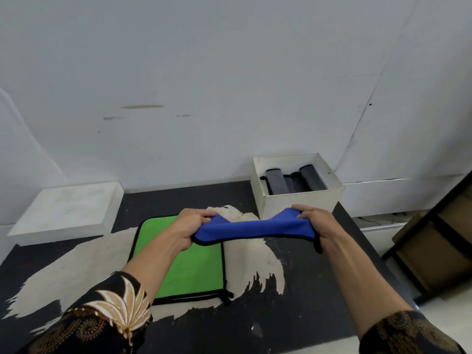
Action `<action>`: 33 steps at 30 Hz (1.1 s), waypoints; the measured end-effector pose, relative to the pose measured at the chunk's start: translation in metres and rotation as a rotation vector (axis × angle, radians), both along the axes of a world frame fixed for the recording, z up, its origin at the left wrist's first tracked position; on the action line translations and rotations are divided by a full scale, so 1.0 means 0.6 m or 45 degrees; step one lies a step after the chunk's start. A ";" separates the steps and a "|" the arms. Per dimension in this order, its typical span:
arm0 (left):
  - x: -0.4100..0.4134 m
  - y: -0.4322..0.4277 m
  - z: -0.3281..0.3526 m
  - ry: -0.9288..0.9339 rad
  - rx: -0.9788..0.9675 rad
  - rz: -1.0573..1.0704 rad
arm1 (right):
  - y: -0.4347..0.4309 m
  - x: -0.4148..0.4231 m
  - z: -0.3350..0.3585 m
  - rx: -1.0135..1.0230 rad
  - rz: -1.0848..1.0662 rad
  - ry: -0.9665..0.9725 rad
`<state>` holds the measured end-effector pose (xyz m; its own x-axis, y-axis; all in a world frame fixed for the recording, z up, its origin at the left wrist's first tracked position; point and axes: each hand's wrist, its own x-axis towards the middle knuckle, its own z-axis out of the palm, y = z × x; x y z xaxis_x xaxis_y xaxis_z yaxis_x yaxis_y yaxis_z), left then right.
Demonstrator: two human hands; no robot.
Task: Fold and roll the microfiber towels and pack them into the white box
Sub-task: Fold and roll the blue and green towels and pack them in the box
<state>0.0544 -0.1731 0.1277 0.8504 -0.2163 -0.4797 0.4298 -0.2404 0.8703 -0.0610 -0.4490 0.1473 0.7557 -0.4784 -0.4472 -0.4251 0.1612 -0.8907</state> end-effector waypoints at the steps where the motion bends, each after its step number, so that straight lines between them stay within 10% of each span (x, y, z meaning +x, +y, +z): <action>1: 0.000 -0.027 0.004 -0.072 -0.039 0.026 | -0.023 0.000 0.007 -0.035 -0.024 -0.057; 10: -0.053 -0.190 0.032 -0.514 -0.235 0.074 | -0.179 -0.072 0.035 -0.162 -0.108 -0.423; 20: -0.184 -0.202 -0.277 0.082 0.497 0.064 | -0.219 -0.130 -0.280 -0.396 0.399 0.437; 33: -0.249 -0.239 -0.267 -0.039 1.202 -0.389 | -0.270 -0.151 -0.287 -1.021 0.961 0.695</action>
<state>-0.0950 -0.3163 -0.0328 0.8369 0.0313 -0.5465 0.2143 -0.9374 0.2746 -0.1515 -0.6110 -0.0251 0.7680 -0.2874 -0.5723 -0.5226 -0.7978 -0.3007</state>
